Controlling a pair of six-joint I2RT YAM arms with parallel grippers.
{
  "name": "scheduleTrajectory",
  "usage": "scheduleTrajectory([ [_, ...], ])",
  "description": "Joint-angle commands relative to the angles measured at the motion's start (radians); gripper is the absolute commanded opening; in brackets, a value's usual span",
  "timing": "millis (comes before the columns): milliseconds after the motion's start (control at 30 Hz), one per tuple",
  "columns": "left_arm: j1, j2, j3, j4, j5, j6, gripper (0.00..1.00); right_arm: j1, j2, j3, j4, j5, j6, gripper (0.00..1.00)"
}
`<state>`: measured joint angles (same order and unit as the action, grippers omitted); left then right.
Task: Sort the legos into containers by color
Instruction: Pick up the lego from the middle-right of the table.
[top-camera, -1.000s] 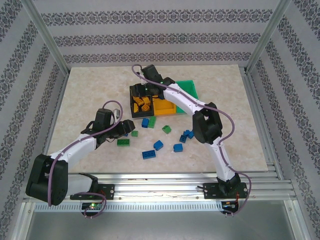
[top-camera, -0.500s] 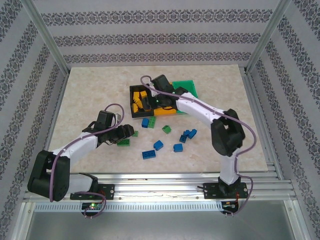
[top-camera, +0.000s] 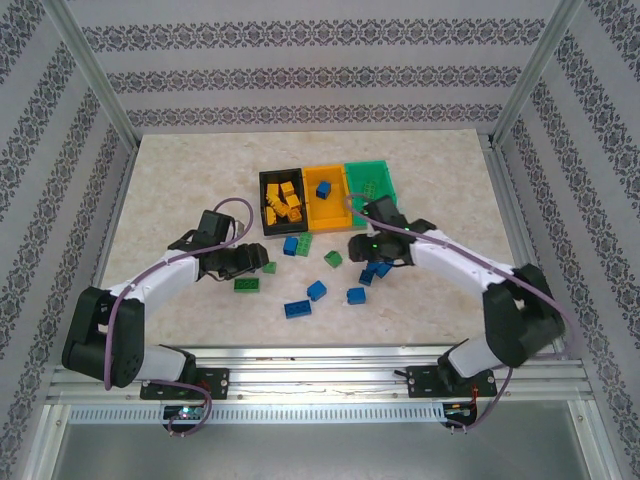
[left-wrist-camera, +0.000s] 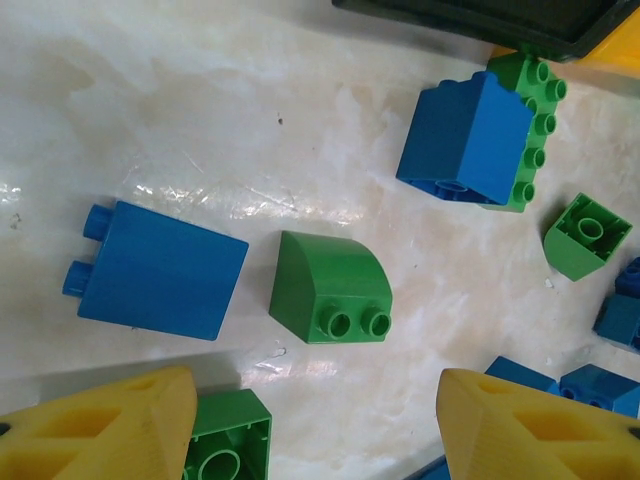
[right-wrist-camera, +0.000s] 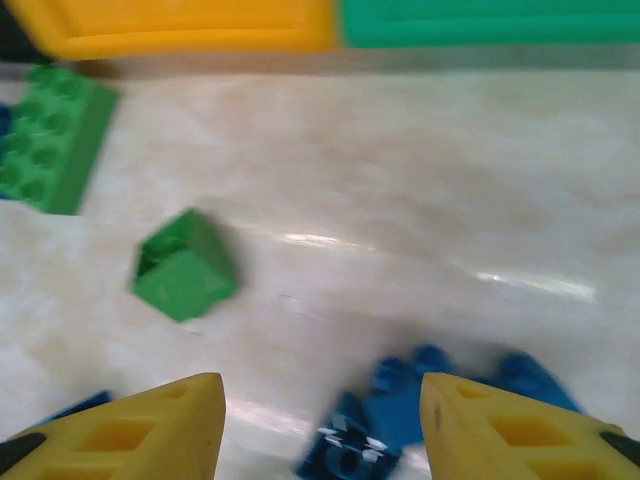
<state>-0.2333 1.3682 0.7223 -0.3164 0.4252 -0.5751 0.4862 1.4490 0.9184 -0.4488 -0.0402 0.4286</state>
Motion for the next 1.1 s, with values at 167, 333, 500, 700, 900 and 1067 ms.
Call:
scheduleTrajectory([
  [167, -0.008, 0.001, 0.023, 0.058, 0.035, -0.049, 0.64, -0.14, -0.078, -0.117, -0.058, 0.025, 0.099, 0.58],
  [333, -0.082, 0.006, 0.057, 0.047, 0.021, -0.022, 0.64, -0.143, -0.024, -0.114, -0.039, -0.009, 0.113, 0.6],
  [500, -0.183, 0.014, 0.094, 0.044, 0.006, 0.025, 0.64, -0.144, 0.038, -0.105, -0.006, -0.008, 0.123, 0.59],
  [700, -0.317, 0.083, 0.171, 0.024, 0.002, 0.089, 0.64, -0.154, 0.114, -0.089, 0.032, -0.026, 0.121, 0.54],
  [900, -0.43, 0.215, 0.29, -0.057, 0.011, 0.18, 0.65, -0.156, 0.151, -0.079, 0.057, -0.062, 0.114, 0.45],
  [1067, -0.5, 0.296, 0.371, -0.156, -0.043, 0.246, 0.65, -0.162, 0.123, -0.106, 0.061, -0.073, 0.113, 0.34],
])
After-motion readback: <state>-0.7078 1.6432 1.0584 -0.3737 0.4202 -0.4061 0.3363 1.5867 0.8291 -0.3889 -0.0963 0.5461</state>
